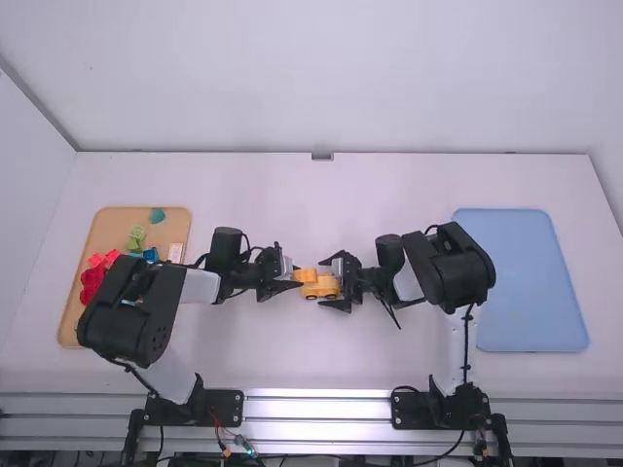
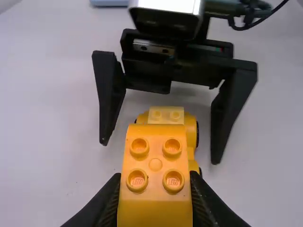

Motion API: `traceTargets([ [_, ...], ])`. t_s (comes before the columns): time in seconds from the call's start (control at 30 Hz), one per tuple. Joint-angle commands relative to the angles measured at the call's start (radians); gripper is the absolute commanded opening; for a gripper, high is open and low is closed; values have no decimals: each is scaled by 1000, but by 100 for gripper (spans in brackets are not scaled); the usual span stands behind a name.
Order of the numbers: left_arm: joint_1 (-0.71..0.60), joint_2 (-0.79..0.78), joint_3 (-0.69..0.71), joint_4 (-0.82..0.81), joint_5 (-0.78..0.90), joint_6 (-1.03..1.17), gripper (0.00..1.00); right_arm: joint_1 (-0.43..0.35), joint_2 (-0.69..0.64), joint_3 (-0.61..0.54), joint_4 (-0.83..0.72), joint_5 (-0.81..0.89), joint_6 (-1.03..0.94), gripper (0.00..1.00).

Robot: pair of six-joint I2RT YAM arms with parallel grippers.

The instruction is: Assemble lego blocks to make yellow taxi

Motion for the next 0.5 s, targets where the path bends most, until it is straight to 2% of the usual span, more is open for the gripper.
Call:
traceTargets([
  [0.0, -16, 36, 28, -1, 38, -10, 18, 14, 13, 6, -16, 38, 3, 96],
  [0.07, -41, 54, 41, 0, 37, -9, 17, 27, 13, 8, -45, 68, -6, 84],
  [0.1, -41, 54, 41, 0, 37, -9, 17, 27, 13, 8, -45, 68, -6, 84],
  [0.17, -68, 56, 48, -4, 29, 2, 16, 32, 13, 5, -44, 68, -6, 68],
  [0.3, -79, 57, 55, -3, 26, 0, 14, 30, 13, 5, -45, 66, -5, 50],
  [0.33, -79, 57, 55, -3, 26, 0, 14, 30, 13, 5, -45, 66, -5, 50],
  [0.37, -82, 63, 63, -14, 26, 0, 14, 31, 13, 6, -46, 67, -5, 44],
  [0.47, -78, 94, 89, -43, 31, 33, 13, 31, 13, 6, -45, 67, 3, 44],
])
